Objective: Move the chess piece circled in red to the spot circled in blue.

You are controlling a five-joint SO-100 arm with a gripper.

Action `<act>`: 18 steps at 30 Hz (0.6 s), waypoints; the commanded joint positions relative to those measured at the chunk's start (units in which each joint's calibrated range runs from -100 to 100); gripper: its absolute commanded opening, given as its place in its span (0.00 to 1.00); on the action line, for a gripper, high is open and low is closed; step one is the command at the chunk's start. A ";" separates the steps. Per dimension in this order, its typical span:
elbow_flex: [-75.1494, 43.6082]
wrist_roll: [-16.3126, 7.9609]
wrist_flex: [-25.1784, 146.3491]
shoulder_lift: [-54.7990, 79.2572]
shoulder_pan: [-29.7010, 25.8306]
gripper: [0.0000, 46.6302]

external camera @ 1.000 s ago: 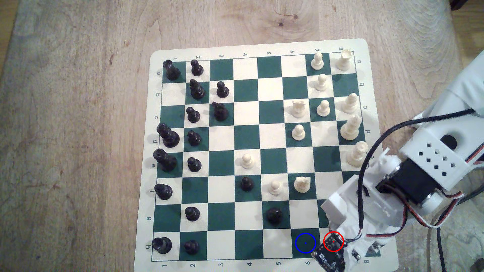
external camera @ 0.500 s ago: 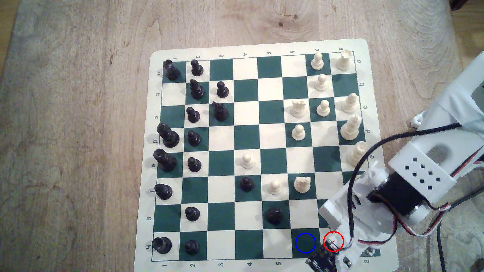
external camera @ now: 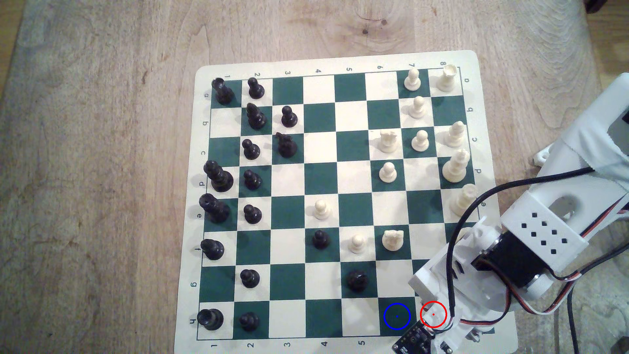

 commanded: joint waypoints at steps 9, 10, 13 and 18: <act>-5.26 -0.10 -0.19 -0.83 -0.60 0.20; -5.26 -0.10 -0.19 -0.83 -0.60 0.20; -5.26 -0.15 -0.19 -0.75 -0.67 0.15; -5.80 -0.10 0.30 -0.66 -1.46 0.03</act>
